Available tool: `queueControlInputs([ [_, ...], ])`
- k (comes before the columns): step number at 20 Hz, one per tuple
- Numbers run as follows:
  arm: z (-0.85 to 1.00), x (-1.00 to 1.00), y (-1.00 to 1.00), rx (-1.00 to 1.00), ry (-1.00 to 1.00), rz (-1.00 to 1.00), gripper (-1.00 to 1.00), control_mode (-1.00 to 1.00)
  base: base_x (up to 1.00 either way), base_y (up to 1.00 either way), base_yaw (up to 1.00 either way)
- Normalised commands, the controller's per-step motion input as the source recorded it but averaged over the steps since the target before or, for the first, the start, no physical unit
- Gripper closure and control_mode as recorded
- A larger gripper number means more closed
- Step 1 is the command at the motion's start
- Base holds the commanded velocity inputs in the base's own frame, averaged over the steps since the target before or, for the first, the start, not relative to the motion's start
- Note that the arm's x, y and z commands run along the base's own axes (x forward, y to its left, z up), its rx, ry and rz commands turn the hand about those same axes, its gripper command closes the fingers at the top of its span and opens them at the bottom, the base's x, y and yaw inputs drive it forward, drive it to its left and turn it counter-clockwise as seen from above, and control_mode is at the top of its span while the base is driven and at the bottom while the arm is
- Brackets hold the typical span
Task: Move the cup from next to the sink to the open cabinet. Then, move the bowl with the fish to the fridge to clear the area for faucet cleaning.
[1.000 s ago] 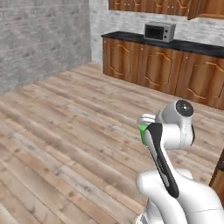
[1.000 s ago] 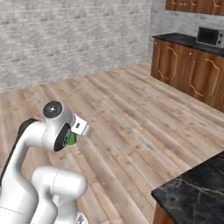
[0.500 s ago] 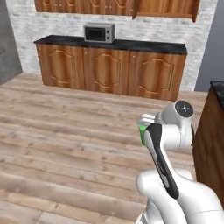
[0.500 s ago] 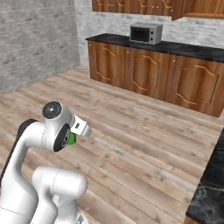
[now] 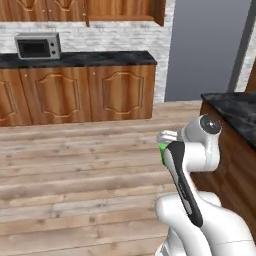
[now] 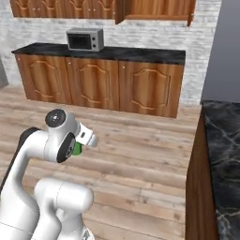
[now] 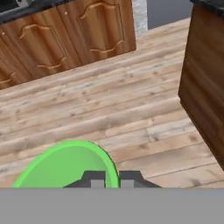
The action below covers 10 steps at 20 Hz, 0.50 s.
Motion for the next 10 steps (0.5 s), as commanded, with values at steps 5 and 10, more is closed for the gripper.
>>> queueControlInputs([
  [5, 0.0, 0.0, 0.0, 0.0, 0.0, 0.0, 1.0, 1.0, 1.0, 0.16, -0.55],
  [10, 0.0, 0.0, 0.0, 0.0, 0.0, 0.0, 1.0, 1.0, 1.0, 0.08, -0.29],
])
